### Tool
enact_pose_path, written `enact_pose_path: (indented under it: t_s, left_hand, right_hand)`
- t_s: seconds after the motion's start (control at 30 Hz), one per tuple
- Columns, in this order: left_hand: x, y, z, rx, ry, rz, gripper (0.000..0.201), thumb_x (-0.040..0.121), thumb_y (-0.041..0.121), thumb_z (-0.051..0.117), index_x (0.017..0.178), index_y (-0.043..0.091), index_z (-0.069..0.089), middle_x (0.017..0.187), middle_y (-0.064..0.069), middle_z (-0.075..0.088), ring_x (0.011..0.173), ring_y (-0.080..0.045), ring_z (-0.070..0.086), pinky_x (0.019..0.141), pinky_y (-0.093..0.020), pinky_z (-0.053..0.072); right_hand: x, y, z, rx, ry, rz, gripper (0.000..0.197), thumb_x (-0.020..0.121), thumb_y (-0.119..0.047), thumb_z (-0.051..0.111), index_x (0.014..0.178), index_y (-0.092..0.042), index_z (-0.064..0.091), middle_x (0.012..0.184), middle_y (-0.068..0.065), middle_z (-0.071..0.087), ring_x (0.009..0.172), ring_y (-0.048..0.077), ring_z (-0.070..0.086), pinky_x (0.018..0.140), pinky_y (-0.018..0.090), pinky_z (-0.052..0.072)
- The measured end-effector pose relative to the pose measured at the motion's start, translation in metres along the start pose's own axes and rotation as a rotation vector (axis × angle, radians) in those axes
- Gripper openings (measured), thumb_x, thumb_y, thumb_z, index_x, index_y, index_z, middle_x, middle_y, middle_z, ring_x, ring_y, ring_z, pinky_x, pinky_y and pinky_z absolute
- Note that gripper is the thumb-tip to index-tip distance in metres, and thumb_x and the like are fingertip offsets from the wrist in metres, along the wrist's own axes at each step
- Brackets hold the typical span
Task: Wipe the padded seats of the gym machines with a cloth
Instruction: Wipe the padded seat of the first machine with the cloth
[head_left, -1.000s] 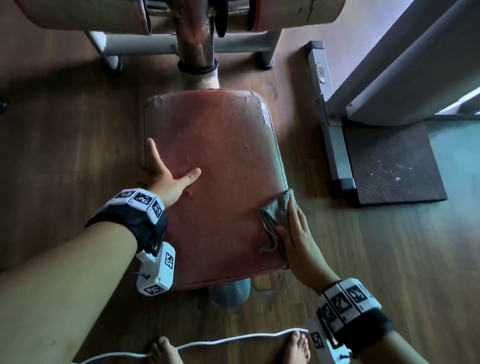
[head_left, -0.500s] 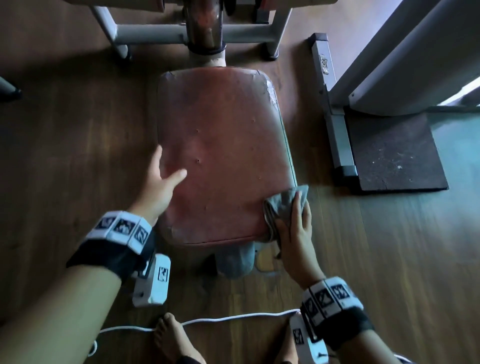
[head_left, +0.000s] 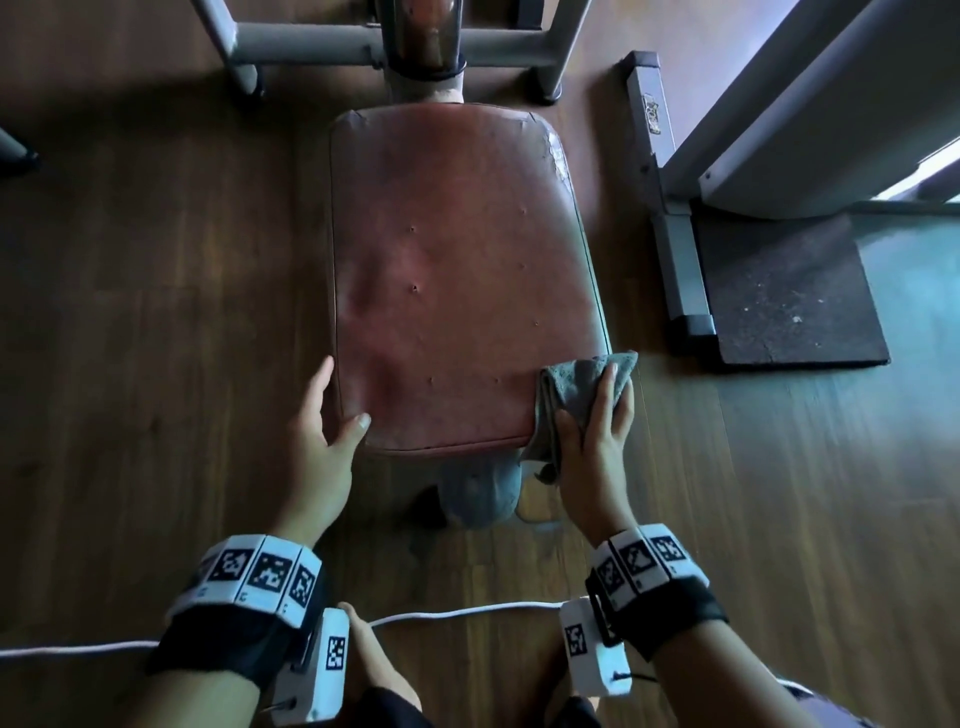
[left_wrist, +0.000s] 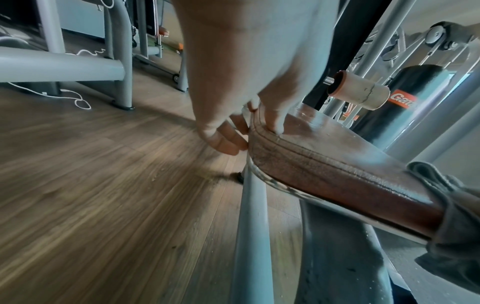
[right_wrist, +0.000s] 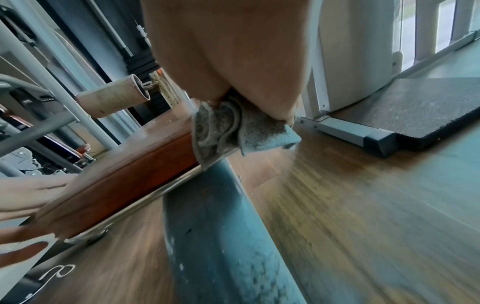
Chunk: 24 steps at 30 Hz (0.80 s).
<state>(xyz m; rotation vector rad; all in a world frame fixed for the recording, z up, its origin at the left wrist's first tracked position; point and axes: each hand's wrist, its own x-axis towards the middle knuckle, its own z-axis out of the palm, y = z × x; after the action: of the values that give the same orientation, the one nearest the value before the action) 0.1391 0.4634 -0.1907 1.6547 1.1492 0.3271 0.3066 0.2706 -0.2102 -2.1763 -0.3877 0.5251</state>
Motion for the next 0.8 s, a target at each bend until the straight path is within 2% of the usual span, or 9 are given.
enact_pose_path:
  t_s: [0.07,0.17,0.23,0.3,0.43,0.57,0.67,0.73,0.8]
  left_hand:
    - [0.001,-0.003,-0.001,0.006,0.007,0.003,0.064,0.090,0.003,0.061,0.148,0.018,0.037,0.147,0.008,0.039,0.136,-0.004,0.032,0.110,-0.020,0.022]
    - [0.003,-0.005,-0.003,0.020,0.021,0.018,0.064,0.088,0.001,0.065,0.145,0.017,0.041,0.147,0.004,0.043,0.137,-0.008,0.034,0.111,-0.022,0.023]
    - [0.004,-0.006,-0.004,0.031,0.016,0.029,0.064,0.087,0.002,0.066,0.145,0.017,0.042,0.146,0.003,0.044,0.135,-0.005,0.034,0.110,-0.021,0.023]
    - [0.004,-0.006,-0.005,0.046,0.002,0.034,0.064,0.087,0.004,0.066,0.145,0.017,0.042,0.147,0.002,0.043,0.135,-0.005,0.033,0.110,-0.020,0.023]
    - [0.003,-0.003,-0.008,0.066,-0.018,0.018,0.064,0.089,0.005,0.065,0.146,0.019,0.040,0.148,0.002,0.042,0.137,-0.008,0.033,0.109,-0.021,0.023]
    - [0.007,0.000,-0.014,0.099,-0.073,0.026,0.064,0.087,0.003,0.066,0.144,0.017,0.040,0.147,0.001,0.043,0.133,-0.004,0.032,0.108,-0.021,0.022]
    - [0.014,0.004,-0.023,0.116,-0.142,0.010,0.062,0.084,0.002,0.069,0.138,0.013,0.042,0.141,-0.002,0.047,0.132,-0.017,0.039,0.106,-0.027,0.030]
    - [0.018,0.007,-0.030,0.150,-0.181,0.001,0.058,0.083,0.003,0.071,0.133,0.012,0.043,0.126,0.000,0.049,0.118,-0.018,0.047,0.095,-0.023,0.036]
    - [0.023,0.007,-0.038,0.181,-0.208,-0.001,0.054,0.083,0.005,0.071,0.130,0.013,0.047,0.118,0.003,0.049,0.096,-0.012,0.055,0.074,-0.010,0.039]
  right_hand:
    - [0.008,-0.004,-0.005,0.066,0.005,0.052,0.064,0.099,-0.028,0.049,0.152,-0.035,0.013,0.159,-0.003,0.002,0.141,0.007,0.016,0.103,0.015,0.026]
    - [0.029,-0.012,-0.010,0.147,0.099,0.102,0.045,0.096,-0.050,0.046,0.139,-0.040,0.034,0.147,0.000,0.032,0.130,0.012,0.038,0.102,0.035,0.041]
    - [0.041,-0.014,-0.006,0.115,0.168,0.134,0.045,0.098,-0.048,0.045,0.140,-0.035,0.036,0.145,0.002,0.040,0.130,0.019,0.043,0.101,0.029,0.037]
    - [0.045,-0.015,0.002,0.013,0.228,0.154,0.051,0.101,-0.038,0.043,0.149,-0.028,0.029,0.150,0.002,0.036,0.134,0.019,0.039,0.100,0.022,0.028]
    - [0.024,-0.013,0.017,-0.001,0.312,0.138,0.057,0.102,-0.033,0.041,0.153,-0.026,0.019,0.158,0.001,0.023,0.142,0.018,0.027,0.114,0.034,0.029]
    - [-0.014,-0.013,0.044,0.037,0.454,0.167,0.059,0.101,-0.021,0.045,0.154,-0.019,0.018,0.161,0.004,0.014,0.146,0.017,0.019,0.099,0.000,0.012]
    - [-0.030,-0.020,0.073,0.096,0.506,0.182,0.060,0.101,-0.016,0.044,0.154,-0.017,0.015,0.162,0.008,0.005,0.148,0.018,0.012,0.094,-0.009,0.009]
    - [-0.032,-0.025,0.086,0.118,0.524,0.191,0.059,0.102,-0.015,0.041,0.154,-0.016,0.012,0.162,0.009,-0.002,0.148,0.017,0.007,0.099,-0.005,0.010]
    - [-0.028,-0.025,0.089,0.126,0.550,0.196,0.058,0.102,-0.015,0.040,0.154,-0.015,0.012,0.162,0.010,-0.003,0.148,0.018,0.006,0.106,0.003,0.012]
